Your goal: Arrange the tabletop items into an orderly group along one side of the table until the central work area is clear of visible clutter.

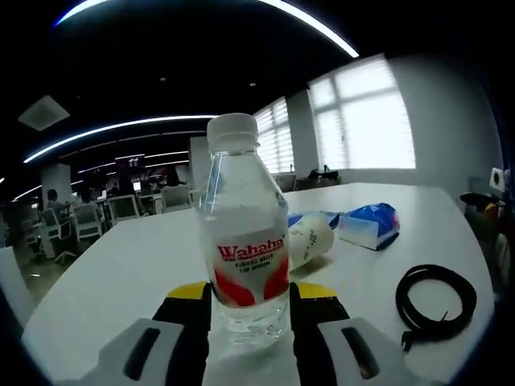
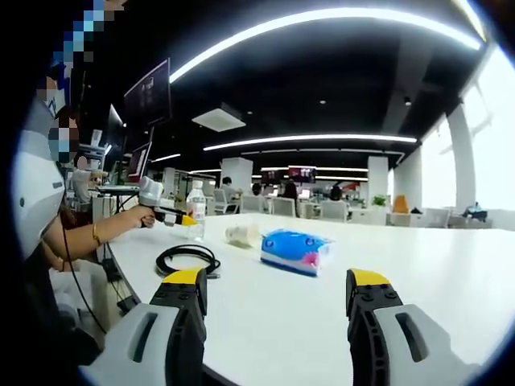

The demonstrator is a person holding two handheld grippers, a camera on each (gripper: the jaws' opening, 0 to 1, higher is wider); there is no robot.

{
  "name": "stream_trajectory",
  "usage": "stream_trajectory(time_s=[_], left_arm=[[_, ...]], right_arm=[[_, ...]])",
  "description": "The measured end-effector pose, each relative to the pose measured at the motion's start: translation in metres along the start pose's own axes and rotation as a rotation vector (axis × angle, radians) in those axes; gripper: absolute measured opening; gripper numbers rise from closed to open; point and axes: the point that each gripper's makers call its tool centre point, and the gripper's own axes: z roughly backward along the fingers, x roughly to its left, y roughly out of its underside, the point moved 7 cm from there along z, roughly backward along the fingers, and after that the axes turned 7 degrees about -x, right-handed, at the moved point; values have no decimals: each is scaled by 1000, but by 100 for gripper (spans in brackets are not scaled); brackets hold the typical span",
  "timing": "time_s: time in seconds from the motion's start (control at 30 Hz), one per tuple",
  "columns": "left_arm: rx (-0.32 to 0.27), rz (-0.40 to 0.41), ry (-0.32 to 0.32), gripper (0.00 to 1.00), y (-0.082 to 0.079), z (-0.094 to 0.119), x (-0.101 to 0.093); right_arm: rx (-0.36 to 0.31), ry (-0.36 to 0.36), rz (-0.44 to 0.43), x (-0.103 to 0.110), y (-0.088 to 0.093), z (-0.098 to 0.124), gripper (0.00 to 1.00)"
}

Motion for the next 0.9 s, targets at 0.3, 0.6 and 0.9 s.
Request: stream_trajectory(time_s=[0.3,0.6,0.9], left_arm=[[12,-16,7,38,0,-8,0],[31,-17,1,38,-2,-21,-4],[42,-6,-7,38,-3,-30,-7]], right_arm=[[0,1,0,0,0,0,68],[-1,0,-3,0,1,0,68],[-2,14,-3,-6,0,4,68]])
